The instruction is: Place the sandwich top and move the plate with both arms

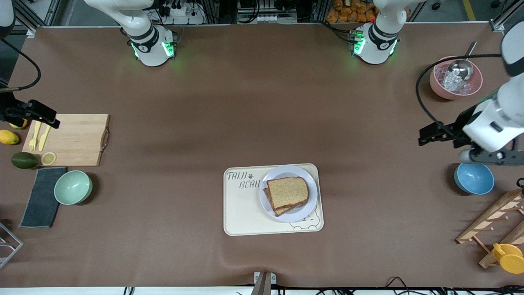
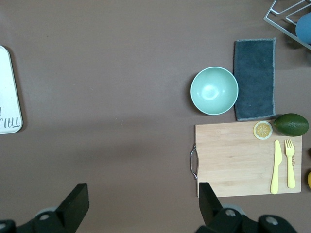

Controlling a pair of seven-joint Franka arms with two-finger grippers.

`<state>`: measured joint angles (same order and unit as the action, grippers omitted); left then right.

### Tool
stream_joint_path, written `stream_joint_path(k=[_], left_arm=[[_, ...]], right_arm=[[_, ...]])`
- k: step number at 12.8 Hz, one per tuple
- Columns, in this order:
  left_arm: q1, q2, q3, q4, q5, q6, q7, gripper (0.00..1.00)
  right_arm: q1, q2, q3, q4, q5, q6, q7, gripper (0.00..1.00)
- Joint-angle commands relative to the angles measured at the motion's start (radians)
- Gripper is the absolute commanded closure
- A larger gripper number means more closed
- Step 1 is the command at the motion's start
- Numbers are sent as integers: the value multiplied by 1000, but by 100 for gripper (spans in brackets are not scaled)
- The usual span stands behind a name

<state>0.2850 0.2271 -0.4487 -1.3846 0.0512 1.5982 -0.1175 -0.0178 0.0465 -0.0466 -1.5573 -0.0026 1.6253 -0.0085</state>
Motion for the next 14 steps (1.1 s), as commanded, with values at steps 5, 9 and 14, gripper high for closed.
stream_joint_path(k=[5, 9, 14], left_arm=[[-239, -143, 344, -54, -8, -106, 9, 0], [-267, -224, 384, -170, -34, -14, 9, 0], [-267, -241, 384, -197, -33, 17, 9, 0]], right_arm=[[-34, 4, 16, 16, 21, -10, -2, 0], [-33, 3, 16, 16, 18, -12, -4, 0], [-31, 3, 16, 17, 6, -8, -4, 0]])
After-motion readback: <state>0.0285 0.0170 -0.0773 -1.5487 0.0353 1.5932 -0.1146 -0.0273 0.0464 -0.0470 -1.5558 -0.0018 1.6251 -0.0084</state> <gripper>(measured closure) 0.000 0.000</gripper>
